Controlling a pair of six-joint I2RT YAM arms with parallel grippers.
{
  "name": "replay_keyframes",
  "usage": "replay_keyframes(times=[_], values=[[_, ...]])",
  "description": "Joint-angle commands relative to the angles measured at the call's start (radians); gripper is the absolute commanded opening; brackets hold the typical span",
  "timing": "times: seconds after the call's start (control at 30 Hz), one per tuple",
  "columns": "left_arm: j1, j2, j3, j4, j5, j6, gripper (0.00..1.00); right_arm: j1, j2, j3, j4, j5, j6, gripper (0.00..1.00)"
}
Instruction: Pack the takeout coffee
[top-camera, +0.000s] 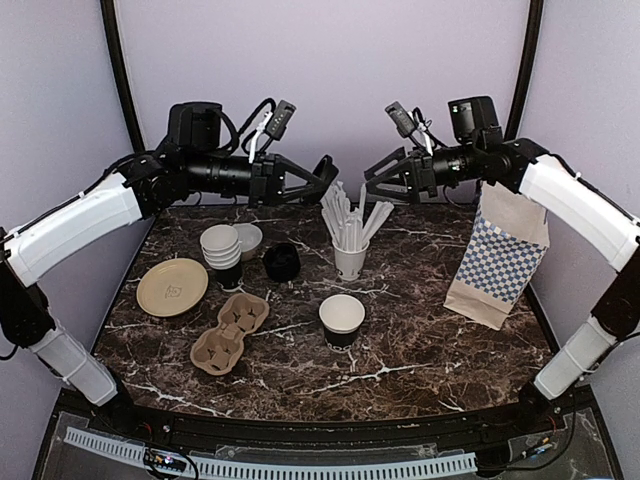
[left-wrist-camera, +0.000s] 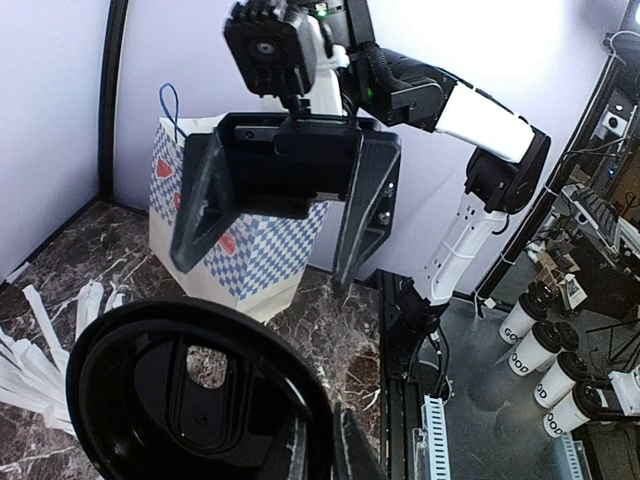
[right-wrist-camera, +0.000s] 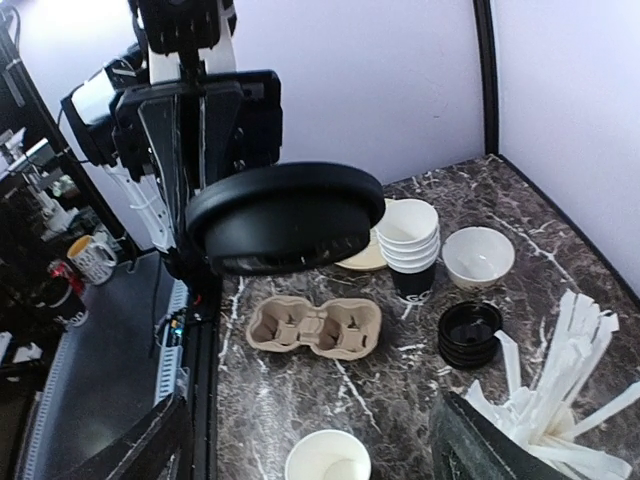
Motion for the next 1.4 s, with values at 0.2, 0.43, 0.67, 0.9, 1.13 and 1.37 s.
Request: replay_keyframes(times=[0.2, 0.43, 0.67, 0.9, 1.13, 1.37], values=[[0.005, -0.055, -0.192, 0.518, 0.055, -0.229, 0.11, 0.021, 0.091, -0.066, 0.515, -0.237, 0.561, 0.98], [0.005, -0.051, -0.237, 0.606, 0.049, -0.271, 0.11, 0.037, 0.111, -0.102, 0.664, -0.243, 0.693, 0.97], [0.006, -0.045, -0.238, 0.640, 0.060, -0.292, 0.11, 0.052, 0.130, -0.103, 0.730, -0.222, 0.764, 0.97], [0.005, -0.035, -0.244, 0.660, 0.065, -0.308, 0.11, 0.061, 0.154, -0.093, 0.766, -0.216, 0.803, 0.96], [0.005, -0.016, -0.233, 0.669, 0.070, -0.312, 0.12, 0.080, 0.159, -0.094, 0.802, -0.237, 0.827, 0.96], [0.005, 0.007, -0.220, 0.674, 0.081, -0.326, 0.12, 0.082, 0.162, -0.093, 0.848, -0.250, 0.871, 0.94]])
